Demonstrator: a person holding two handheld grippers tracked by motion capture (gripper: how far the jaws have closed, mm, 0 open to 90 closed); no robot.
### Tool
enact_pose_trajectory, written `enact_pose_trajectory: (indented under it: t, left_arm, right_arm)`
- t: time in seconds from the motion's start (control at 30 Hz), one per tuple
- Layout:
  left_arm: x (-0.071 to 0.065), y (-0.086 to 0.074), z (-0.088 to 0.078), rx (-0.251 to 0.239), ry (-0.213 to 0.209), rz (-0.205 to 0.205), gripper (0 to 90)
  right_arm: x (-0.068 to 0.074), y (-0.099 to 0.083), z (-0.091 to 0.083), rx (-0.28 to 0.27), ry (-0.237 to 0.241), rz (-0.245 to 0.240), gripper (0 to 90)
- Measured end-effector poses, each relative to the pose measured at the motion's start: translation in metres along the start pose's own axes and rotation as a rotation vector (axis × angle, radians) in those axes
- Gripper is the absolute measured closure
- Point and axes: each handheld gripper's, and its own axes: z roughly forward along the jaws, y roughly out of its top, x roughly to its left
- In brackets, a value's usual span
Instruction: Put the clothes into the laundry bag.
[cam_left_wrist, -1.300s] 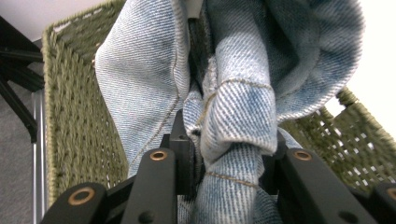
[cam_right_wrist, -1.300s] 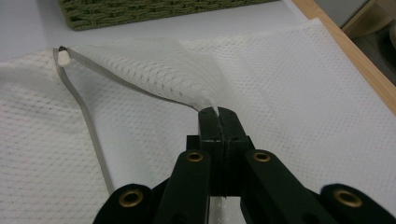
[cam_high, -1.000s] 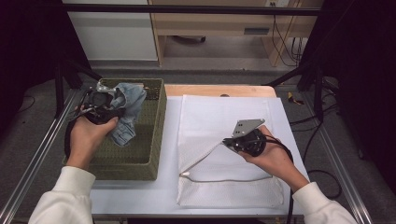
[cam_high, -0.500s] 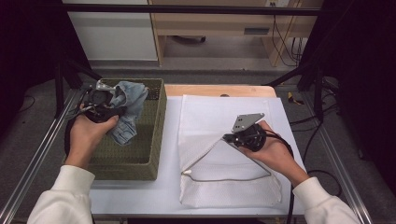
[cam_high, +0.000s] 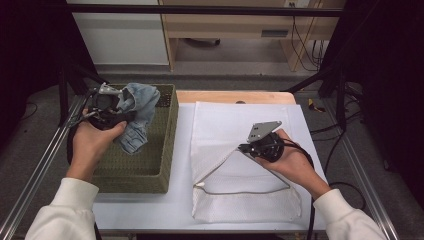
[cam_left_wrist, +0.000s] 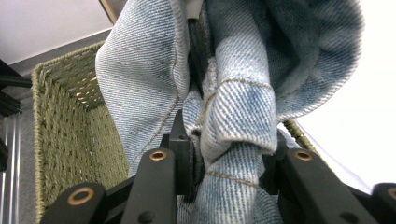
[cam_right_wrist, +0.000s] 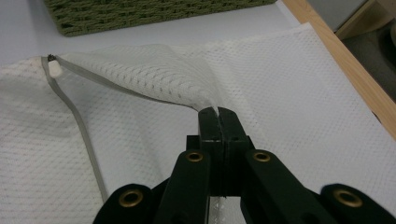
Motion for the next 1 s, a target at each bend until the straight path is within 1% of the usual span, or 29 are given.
enact_pose_trajectory:
  t: [0.1, 0.2, 0.27, 0.3, 0.53, 0.63, 0.8, 0.9, 0.93, 1.0]
  left_arm:
    - [-0.003, 0.002, -0.002, -0.007, -0.007, 0.001, 66.9]
    - [-0.006, 0.005, -0.006, -0.012, -0.011, 0.018, 67.0]
    - [-0.009, 0.007, -0.007, -0.019, -0.014, 0.019, 67.0]
    - [-0.009, 0.008, -0.008, -0.019, -0.014, 0.026, 66.9]
    - [-0.013, 0.011, -0.009, -0.028, -0.029, 0.028, 66.9]
    - [-0.014, 0.012, -0.008, -0.031, -0.039, 0.028, 66.9]
    - [-0.015, 0.013, -0.009, -0.04, -0.056, 0.02, 67.0]
    - [-0.016, 0.014, -0.009, -0.043, -0.06, 0.019, 66.9]
    - [-0.017, 0.014, -0.009, -0.047, -0.066, 0.02, 66.9]
    - [-0.019, 0.015, -0.011, -0.047, -0.067, 0.026, 66.9]
  right_arm:
    - [0.001, -0.001, 0.001, 0.008, 0.005, -0.008, 90.0]
    - [0.002, -0.002, 0.001, 0.002, 0.007, -0.006, 90.0]
    - [0.002, -0.003, 0.002, 0.0, 0.009, -0.011, 90.0]
    - [0.002, -0.003, 0.002, 0.001, 0.008, -0.006, 90.0]
    - [0.003, -0.004, 0.003, -0.001, 0.005, -0.015, 90.0]
    - [0.004, -0.005, 0.004, -0.002, -0.005, -0.017, 90.0]
    - [0.002, -0.008, 0.005, -0.006, -0.035, -0.045, 90.0]
    - [0.001, -0.009, 0.005, -0.008, -0.04, -0.047, 90.0]
    - [0.0, -0.01, 0.004, -0.01, -0.04, -0.04, 90.0]
    - [-0.001, -0.01, 0.004, -0.01, -0.034, -0.038, 90.0]
